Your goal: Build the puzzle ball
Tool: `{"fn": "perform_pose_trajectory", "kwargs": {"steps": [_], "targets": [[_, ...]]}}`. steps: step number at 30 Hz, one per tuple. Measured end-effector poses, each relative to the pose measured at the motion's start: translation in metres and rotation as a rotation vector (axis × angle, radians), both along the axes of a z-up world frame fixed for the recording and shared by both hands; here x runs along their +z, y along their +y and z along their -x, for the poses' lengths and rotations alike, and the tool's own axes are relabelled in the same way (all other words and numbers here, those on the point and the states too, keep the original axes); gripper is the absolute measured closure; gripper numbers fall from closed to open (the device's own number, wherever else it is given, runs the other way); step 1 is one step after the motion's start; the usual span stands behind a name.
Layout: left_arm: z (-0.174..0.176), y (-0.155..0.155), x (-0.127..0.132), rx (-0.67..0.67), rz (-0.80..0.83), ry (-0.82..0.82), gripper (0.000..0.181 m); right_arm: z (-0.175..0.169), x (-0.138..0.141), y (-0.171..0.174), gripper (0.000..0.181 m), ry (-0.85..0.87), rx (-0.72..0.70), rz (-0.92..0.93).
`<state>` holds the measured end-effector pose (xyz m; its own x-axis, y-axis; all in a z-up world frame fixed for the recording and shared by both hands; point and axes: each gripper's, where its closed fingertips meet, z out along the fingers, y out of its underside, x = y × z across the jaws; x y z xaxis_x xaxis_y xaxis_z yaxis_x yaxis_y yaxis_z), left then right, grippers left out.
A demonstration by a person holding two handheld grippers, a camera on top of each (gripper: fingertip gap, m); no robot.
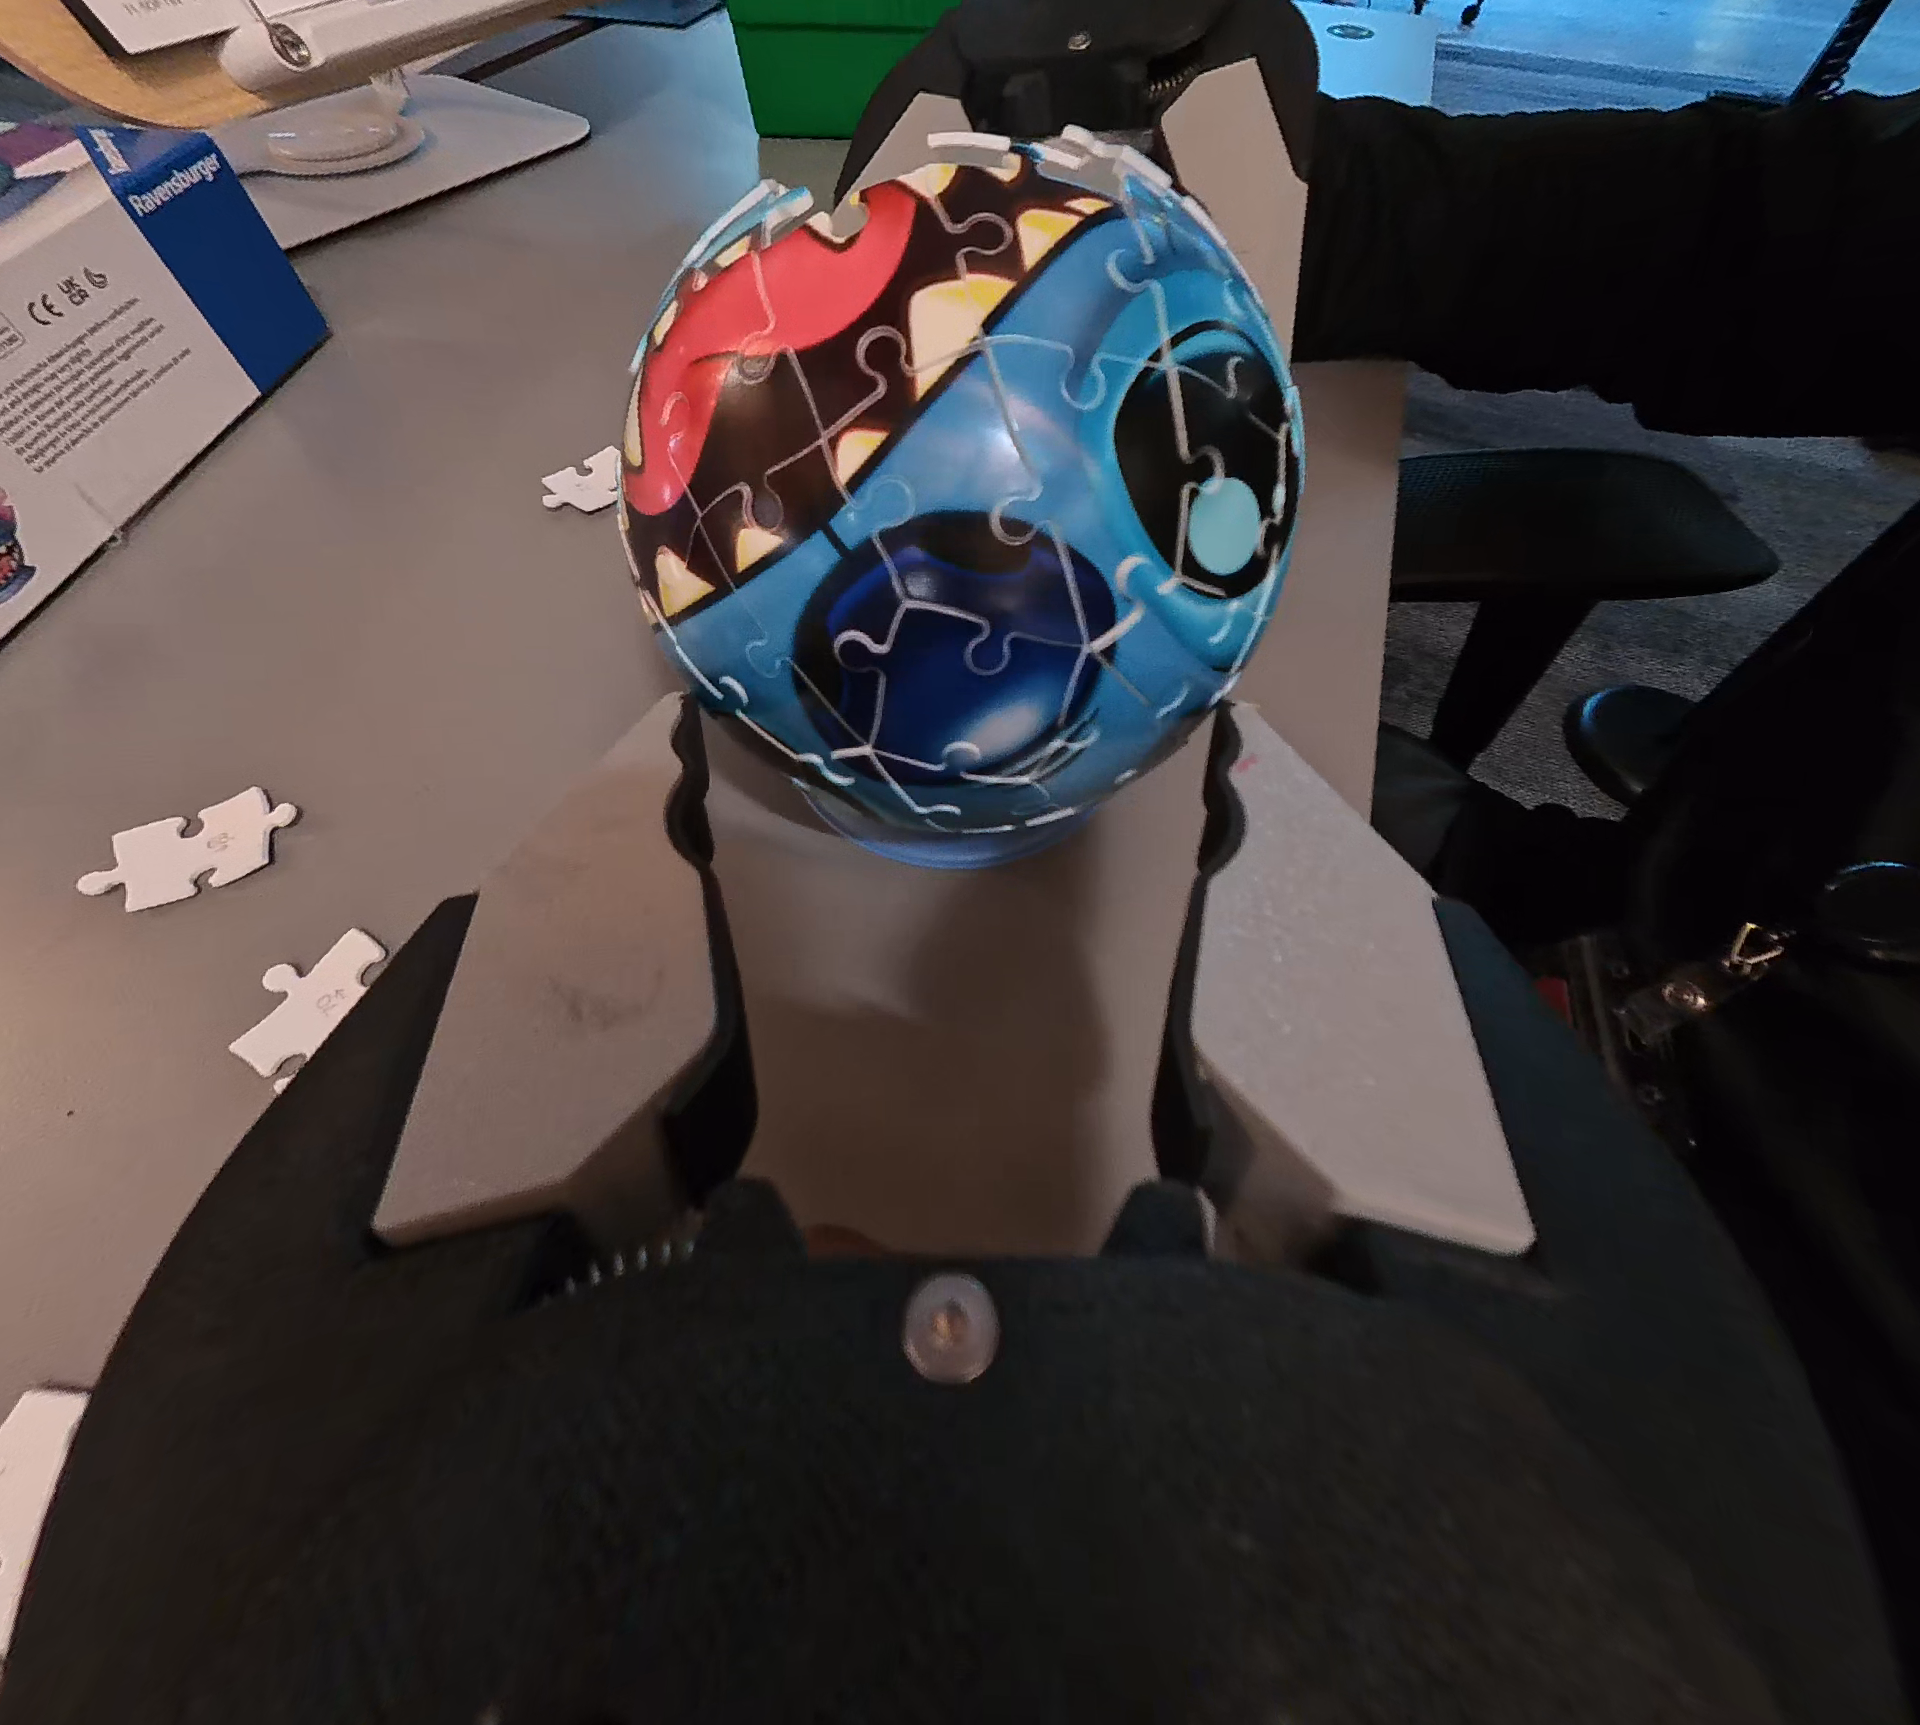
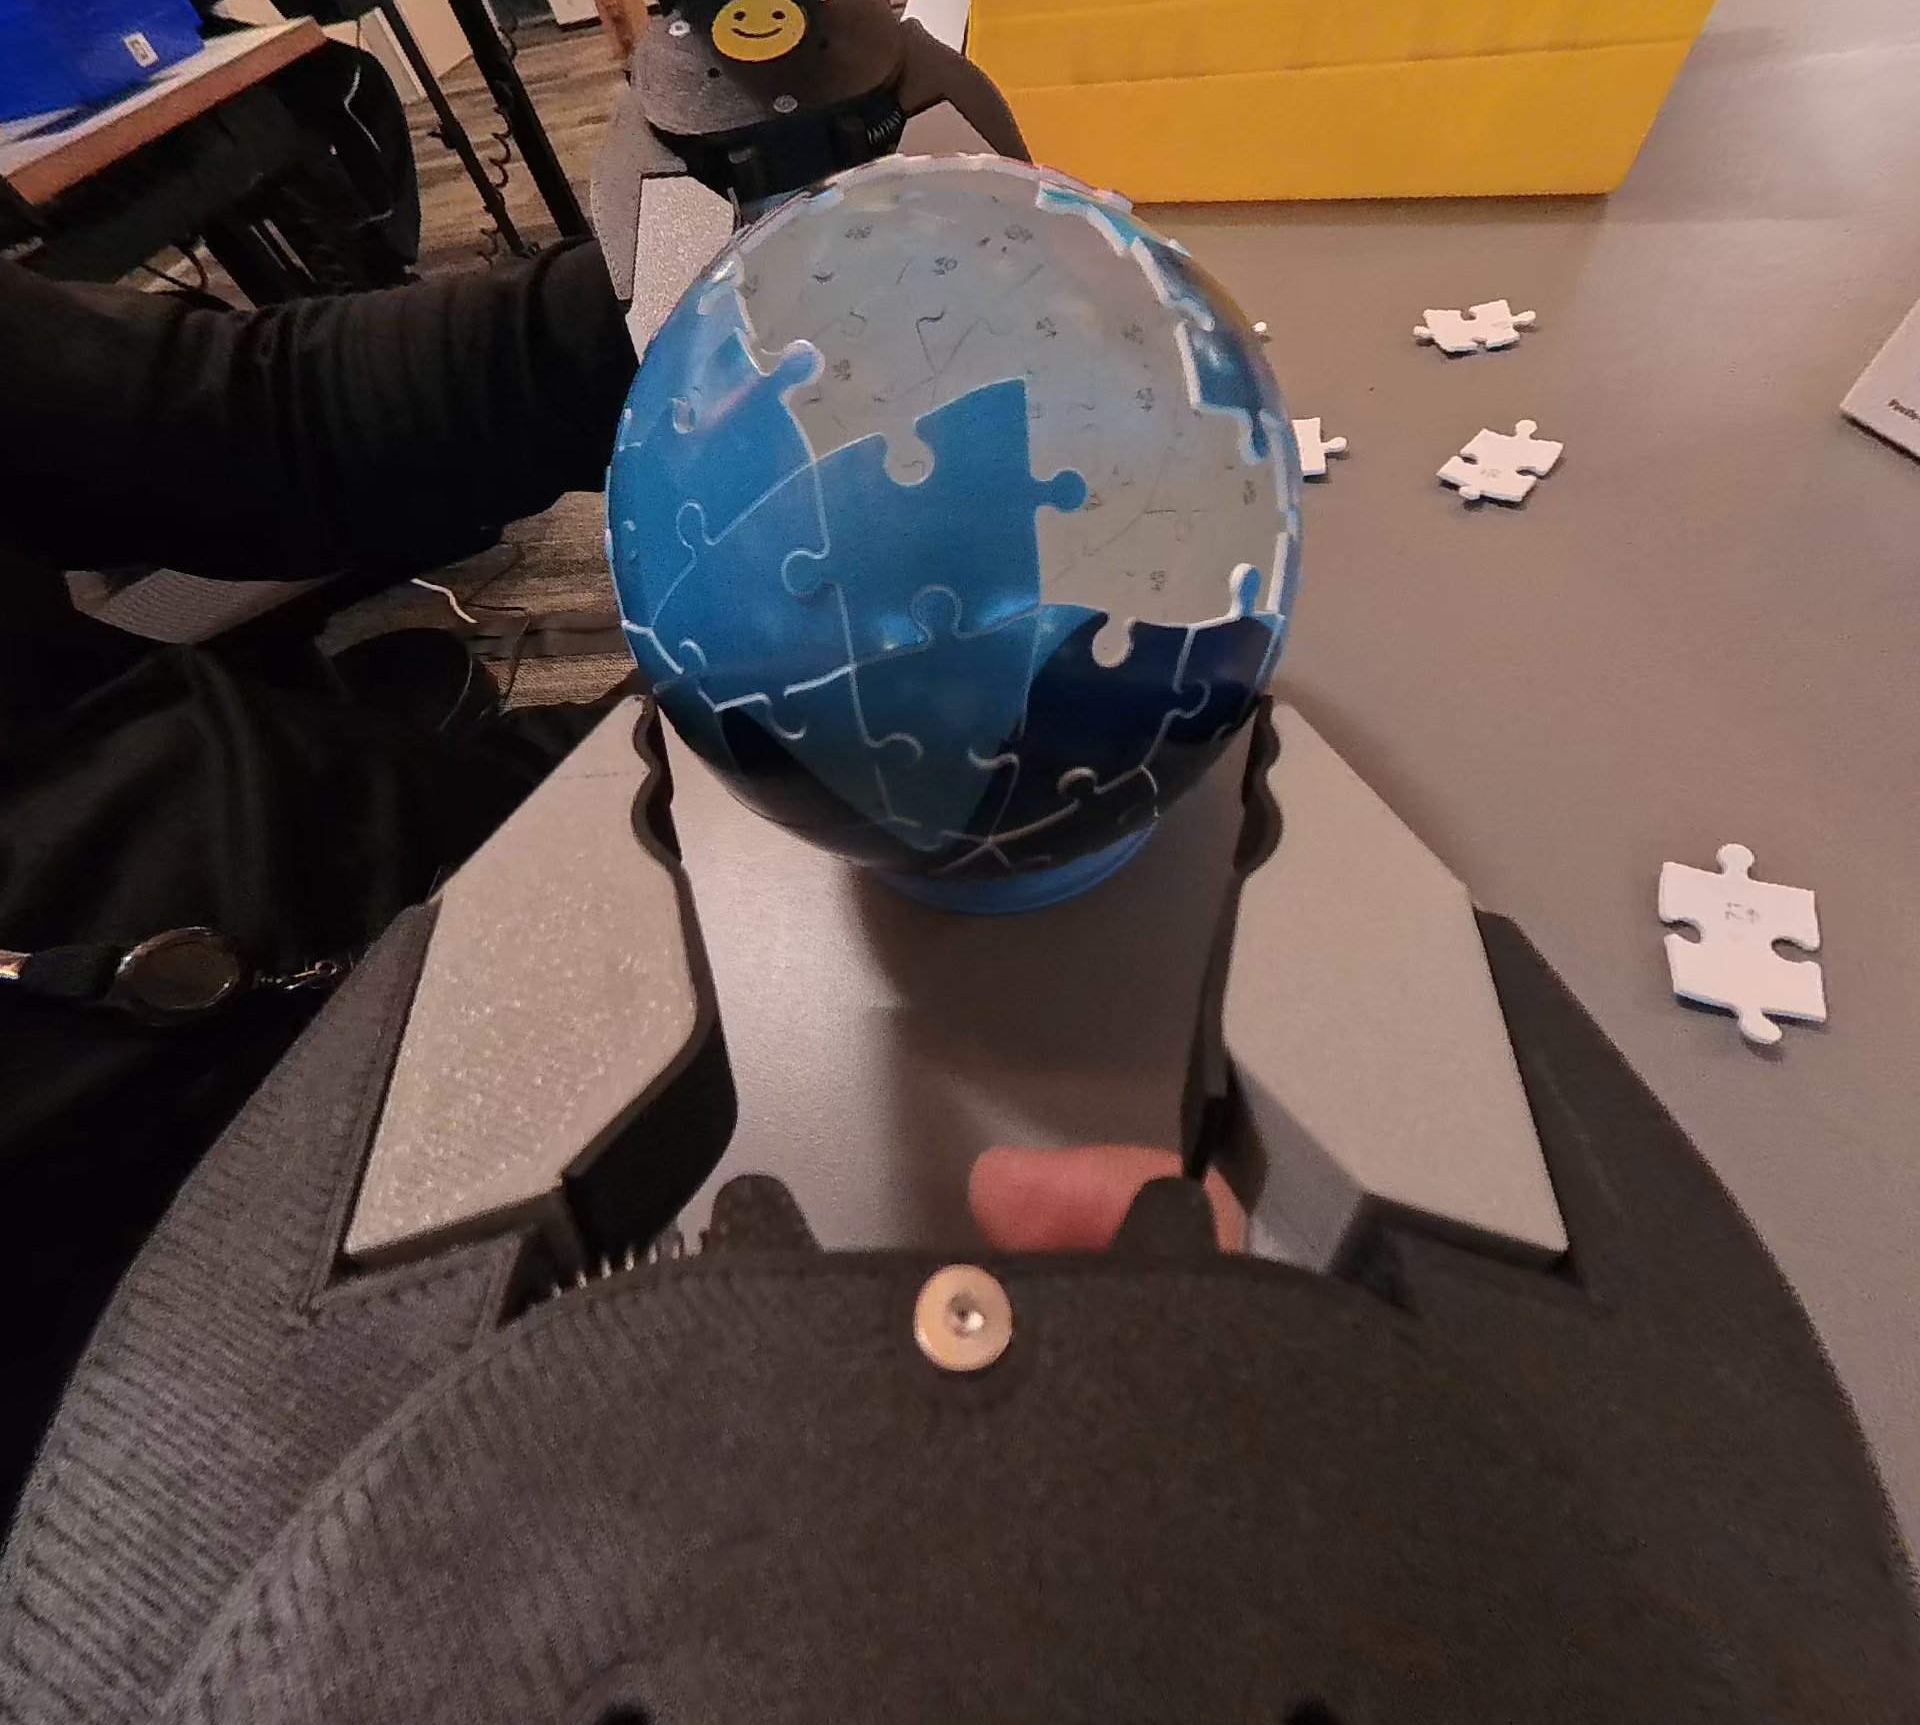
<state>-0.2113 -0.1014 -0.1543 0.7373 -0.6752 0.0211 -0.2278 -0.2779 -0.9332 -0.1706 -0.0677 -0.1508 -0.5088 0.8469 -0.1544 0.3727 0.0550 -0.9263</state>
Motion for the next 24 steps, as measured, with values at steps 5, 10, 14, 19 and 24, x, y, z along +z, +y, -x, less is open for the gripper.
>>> {"fn": "perform_pose_trajectory", "kwargs": {"steps": [5,10,14,19,24], "targets": [[0.002,-0.008,0.01,-0.005,-0.051,-0.035,0.089,-0.004,0.005,0.003,0.075,0.02,-0.008,-0.006],[0.038,-0.043,0.073,0.061,-0.282,0.055,0.104,-0.019,0.028,0.031,0.076,0.12,-0.101,-0.034],[0.084,-0.027,0.134,0.204,-0.405,0.101,0.112,-0.027,0.047,0.063,0.079,0.208,-0.216,-0.039],[0.118,0.041,0.144,0.289,-0.429,0.108,0.12,-0.031,0.055,0.098,0.081,0.288,-0.352,-0.112],[0.115,0.096,0.127,0.202,-0.347,0.028,0.125,-0.028,0.04,0.132,0.086,0.29,-0.483,-0.288]]}}
